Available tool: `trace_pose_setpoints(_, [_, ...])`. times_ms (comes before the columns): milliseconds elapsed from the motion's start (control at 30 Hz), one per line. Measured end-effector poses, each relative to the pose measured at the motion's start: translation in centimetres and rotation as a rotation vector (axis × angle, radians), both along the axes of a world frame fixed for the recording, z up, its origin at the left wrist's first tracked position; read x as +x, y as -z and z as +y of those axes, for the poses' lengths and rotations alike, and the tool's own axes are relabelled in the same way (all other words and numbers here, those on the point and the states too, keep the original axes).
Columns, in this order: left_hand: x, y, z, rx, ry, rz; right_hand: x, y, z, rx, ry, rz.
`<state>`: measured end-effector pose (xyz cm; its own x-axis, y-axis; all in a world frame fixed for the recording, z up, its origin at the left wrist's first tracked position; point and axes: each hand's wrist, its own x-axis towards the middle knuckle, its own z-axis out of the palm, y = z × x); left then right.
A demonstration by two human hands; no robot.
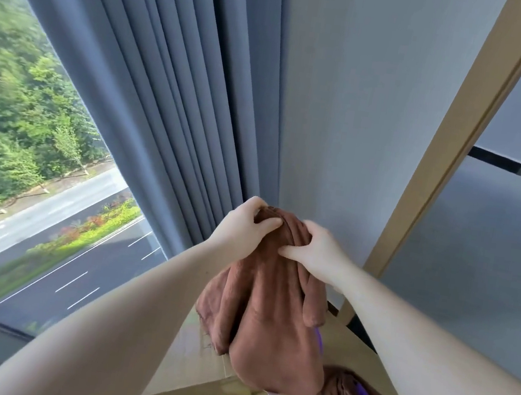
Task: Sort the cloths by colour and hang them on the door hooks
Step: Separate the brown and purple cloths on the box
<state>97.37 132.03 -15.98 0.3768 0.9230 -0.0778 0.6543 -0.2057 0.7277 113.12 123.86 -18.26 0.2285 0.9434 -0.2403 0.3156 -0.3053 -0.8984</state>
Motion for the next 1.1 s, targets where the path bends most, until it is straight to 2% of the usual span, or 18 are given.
trace_pose_setpoints(667, [-0.2, 6.8, 7.2, -0.148, -0.172, 0.122, -1.4, 6.8, 6.5, -0.184, -0.102, -0.079])
trace_pose_setpoints(833, [1.3, 9.5, 10.0, -0.204, -0.131, 0.174, -1.2, 8.8, 6.6, -0.268, -0.208, -0.346])
trace_pose_setpoints(900, [1.8, 10.7, 11.0, -0.231, -0.101, 0.224, -1.4, 9.5, 6.8, -0.281, -0.224, -0.409])
trace_pose_setpoints(1100, [3.2, 13.6, 12.6, -0.194, 0.089, 0.5, -1.6, 11.7, 8.2, -0.371, -0.208, -0.403])
